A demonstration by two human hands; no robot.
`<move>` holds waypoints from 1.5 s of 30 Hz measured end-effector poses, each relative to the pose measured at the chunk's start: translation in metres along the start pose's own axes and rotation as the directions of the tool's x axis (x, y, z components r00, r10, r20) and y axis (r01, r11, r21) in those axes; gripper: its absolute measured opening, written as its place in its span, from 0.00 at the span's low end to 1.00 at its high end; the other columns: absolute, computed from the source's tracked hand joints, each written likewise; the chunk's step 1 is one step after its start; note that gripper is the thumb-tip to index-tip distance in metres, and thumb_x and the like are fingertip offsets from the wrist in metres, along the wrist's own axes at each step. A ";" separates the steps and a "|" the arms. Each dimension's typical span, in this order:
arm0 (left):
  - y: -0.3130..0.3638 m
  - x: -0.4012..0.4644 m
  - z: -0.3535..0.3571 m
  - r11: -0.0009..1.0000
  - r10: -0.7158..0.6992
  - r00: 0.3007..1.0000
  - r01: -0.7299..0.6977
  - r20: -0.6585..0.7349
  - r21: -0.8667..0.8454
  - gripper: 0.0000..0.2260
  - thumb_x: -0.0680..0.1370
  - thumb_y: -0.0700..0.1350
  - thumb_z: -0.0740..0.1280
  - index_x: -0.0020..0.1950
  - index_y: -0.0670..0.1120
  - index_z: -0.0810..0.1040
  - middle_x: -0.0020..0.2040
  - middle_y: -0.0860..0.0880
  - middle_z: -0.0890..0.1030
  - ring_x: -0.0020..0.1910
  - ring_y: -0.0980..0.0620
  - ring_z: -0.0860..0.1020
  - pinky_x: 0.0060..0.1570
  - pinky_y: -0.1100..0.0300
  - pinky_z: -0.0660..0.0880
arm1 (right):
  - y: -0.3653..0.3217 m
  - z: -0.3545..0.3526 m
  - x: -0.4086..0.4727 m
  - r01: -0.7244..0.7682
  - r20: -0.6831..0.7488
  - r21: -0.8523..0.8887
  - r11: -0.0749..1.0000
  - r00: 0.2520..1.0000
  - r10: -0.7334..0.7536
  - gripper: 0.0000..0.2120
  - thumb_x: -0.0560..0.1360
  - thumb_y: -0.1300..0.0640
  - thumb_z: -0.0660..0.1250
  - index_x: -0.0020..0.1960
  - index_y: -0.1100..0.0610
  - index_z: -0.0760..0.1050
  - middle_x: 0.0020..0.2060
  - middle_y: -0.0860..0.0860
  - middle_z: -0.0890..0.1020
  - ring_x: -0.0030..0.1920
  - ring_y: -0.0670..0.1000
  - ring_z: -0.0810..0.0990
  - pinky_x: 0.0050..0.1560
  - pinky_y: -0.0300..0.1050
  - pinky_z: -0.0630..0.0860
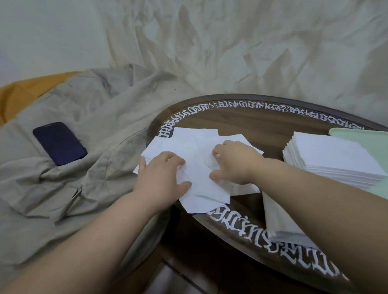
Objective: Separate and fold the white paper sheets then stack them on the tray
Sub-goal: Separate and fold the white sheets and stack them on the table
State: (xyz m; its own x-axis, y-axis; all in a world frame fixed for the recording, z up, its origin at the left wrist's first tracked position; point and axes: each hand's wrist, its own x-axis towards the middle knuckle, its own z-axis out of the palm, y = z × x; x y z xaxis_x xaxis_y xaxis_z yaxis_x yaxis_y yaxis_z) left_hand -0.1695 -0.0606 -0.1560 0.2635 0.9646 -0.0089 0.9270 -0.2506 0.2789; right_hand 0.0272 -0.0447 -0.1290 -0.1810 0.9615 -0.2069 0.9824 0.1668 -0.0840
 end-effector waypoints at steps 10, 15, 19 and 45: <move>-0.005 -0.004 0.005 0.999 -0.012 1.000 0.011 -0.003 -0.030 0.30 0.75 0.59 0.67 0.74 0.52 0.64 0.74 0.55 0.65 0.72 0.55 0.65 0.74 0.47 0.55 | 0.014 -0.003 0.012 -0.144 -0.277 0.155 0.977 0.943 0.183 0.14 0.75 0.60 0.59 0.32 0.56 0.61 0.30 0.50 0.67 0.38 0.57 0.69 0.30 0.45 0.58; -0.010 -0.007 0.013 0.980 -0.031 0.995 0.011 -0.094 -0.200 0.23 0.76 0.52 0.70 0.67 0.48 0.69 0.68 0.52 0.68 0.66 0.49 0.71 0.59 0.56 0.68 | -0.012 -0.019 0.008 -0.092 -0.535 0.204 0.975 0.823 0.190 0.06 0.77 0.56 0.59 0.43 0.56 0.70 0.35 0.51 0.74 0.39 0.58 0.72 0.37 0.46 0.63; -0.016 -0.009 0.013 0.963 -0.113 0.971 0.055 -0.210 -0.264 0.17 0.77 0.45 0.67 0.65 0.45 0.71 0.69 0.49 0.68 0.66 0.47 0.71 0.57 0.56 0.67 | -0.043 0.005 0.013 0.099 -0.191 0.085 0.991 0.978 -0.081 0.17 0.76 0.45 0.63 0.57 0.56 0.73 0.55 0.54 0.78 0.55 0.57 0.75 0.48 0.47 0.70; 0.047 -0.014 -0.062 0.050 0.037 0.971 0.234 0.236 -0.971 0.24 0.73 0.64 0.67 0.60 0.50 0.78 0.56 0.51 0.83 0.58 0.55 0.80 0.62 0.54 0.72 | -0.019 -0.024 -0.034 0.410 -0.734 0.315 0.856 0.677 -0.054 0.09 0.74 0.57 0.66 0.51 0.54 0.82 0.45 0.48 0.83 0.45 0.51 0.80 0.46 0.45 0.75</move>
State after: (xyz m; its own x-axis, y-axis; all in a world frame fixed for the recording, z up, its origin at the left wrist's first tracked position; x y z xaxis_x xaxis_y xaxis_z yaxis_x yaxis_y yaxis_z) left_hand -0.1462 -0.0812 -0.0832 0.3532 0.9082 -0.2245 -0.1513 0.2922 0.9443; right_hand 0.0154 -0.0756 -0.0965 -0.1416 0.8020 0.5803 0.7521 0.4683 -0.4637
